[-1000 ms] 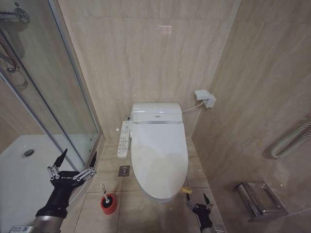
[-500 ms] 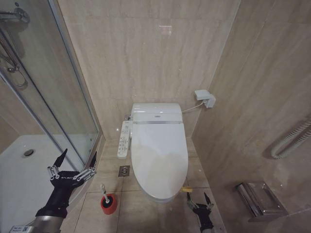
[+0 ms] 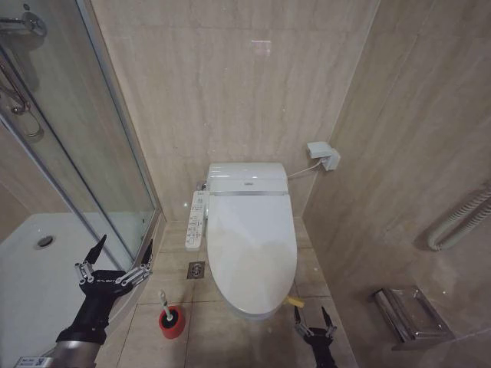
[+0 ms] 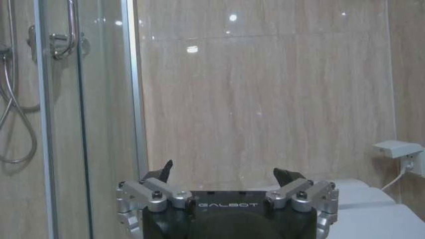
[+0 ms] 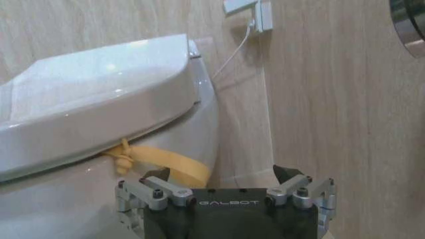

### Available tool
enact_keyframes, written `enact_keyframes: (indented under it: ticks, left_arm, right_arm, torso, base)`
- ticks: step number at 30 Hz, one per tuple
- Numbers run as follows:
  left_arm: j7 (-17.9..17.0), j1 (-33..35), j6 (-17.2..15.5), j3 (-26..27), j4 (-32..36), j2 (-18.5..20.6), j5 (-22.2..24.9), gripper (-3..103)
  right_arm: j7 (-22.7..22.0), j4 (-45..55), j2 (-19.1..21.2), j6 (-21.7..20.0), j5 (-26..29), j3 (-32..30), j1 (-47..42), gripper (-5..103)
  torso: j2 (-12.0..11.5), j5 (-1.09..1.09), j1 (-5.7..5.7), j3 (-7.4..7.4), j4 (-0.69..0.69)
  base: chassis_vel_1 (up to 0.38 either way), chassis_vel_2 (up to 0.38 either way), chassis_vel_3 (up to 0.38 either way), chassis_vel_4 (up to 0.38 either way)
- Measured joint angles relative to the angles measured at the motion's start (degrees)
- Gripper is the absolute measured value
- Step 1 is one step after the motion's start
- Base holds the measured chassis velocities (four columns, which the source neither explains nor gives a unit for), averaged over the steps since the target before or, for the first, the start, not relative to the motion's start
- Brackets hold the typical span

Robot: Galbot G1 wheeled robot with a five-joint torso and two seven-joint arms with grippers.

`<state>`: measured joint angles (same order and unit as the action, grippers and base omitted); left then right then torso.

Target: Open the toilet lid, clean the toilet bowl with a toilet brush, close the toilet lid, and flush.

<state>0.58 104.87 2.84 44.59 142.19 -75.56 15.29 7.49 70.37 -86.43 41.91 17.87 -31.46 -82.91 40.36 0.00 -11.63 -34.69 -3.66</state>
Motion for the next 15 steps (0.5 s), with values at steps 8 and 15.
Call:
enact_keyframes:
  ticks: [8, 15]
  left_arm:
    - [0.0, 0.0, 0.0, 0.0, 0.0, 0.0, 0.0, 100]
    - [0.0, 0.0, 0.0, 0.0, 0.0, 0.0, 0.0, 100]
  right_arm:
    - [2.1, -8.8, -1.1, 5.7, 0.8, 0.1, 3.1, 100]
    - [2.2, -8.5, -1.3, 5.7, 1.5, 0.1, 3.7, 100]
  torso:
    - [0.0, 0.00, 0.00, 0.00, 0.00]
    - [0.0, 0.00, 0.00, 0.00, -0.01]
  base:
    - [0.000, 0.000, 0.000, 0.000]
    - [0.000, 0.000, 0.000, 0.000]
